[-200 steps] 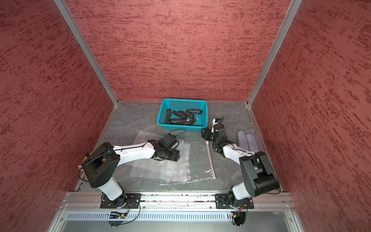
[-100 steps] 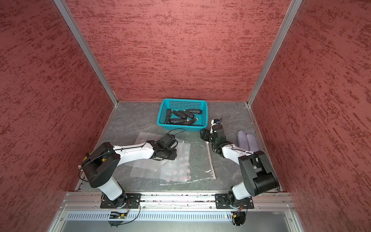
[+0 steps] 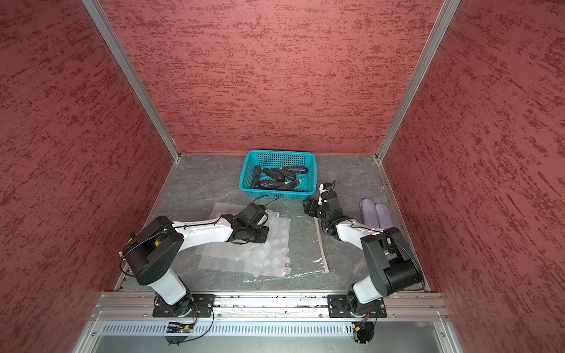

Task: Place the eggplant in a zip-top bag and seal the zipper
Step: Pick up the zipper food storage bag.

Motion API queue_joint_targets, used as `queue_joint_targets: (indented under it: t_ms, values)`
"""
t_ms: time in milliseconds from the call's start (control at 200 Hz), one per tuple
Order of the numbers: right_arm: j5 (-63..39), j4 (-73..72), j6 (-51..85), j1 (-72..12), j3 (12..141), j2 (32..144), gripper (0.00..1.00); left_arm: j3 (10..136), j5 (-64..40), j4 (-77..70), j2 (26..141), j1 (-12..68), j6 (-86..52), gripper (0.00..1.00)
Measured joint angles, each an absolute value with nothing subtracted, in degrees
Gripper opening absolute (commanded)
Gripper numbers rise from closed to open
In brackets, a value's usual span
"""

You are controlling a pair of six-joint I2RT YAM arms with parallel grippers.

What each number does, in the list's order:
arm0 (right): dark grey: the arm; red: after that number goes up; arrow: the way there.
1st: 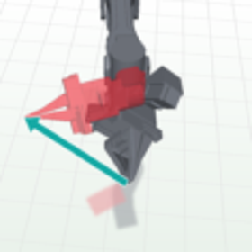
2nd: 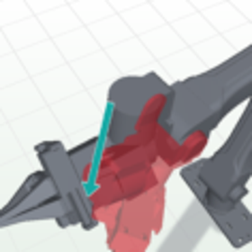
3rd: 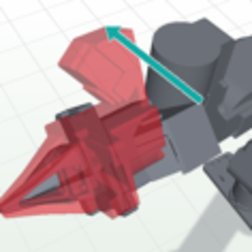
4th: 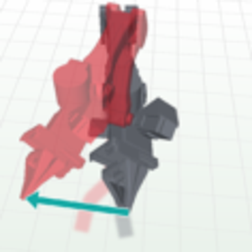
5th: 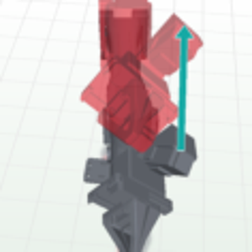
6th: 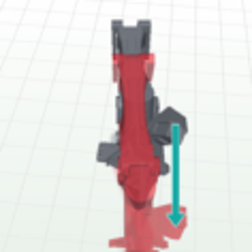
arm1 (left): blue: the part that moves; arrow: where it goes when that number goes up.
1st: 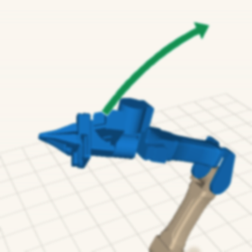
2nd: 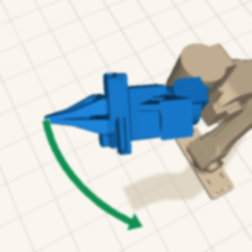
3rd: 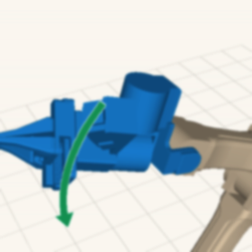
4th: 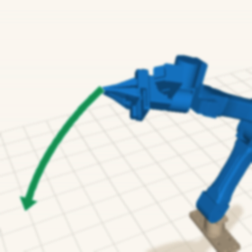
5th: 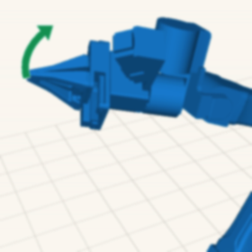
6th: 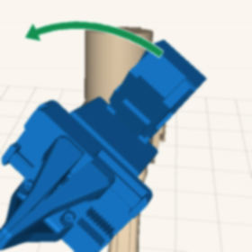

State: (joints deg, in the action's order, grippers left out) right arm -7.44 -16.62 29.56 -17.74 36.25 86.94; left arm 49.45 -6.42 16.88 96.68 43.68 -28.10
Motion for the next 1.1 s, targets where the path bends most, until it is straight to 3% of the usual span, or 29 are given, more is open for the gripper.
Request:
queue_joint_targets:
  t_ms: [301,511,1097]
  values:
    - [-7.6,-16.5,28.5,-19.4,36.3,86.9,0.67,47.4,-10.2,22.2,92.3,42.8,-28.1,0.0]
    - [-11.0,-17.0,28.4,-21.3,36.3,86.0,0.67,43.6,-17.3,22.3,81.7,36.2,-29.8,0.0]
    - [-22.5,-29.4,35.2,-35.6,42.7,90.8,0.64,38.5,-27.4,12.4,68.5,27.0,-38.8,0.0]
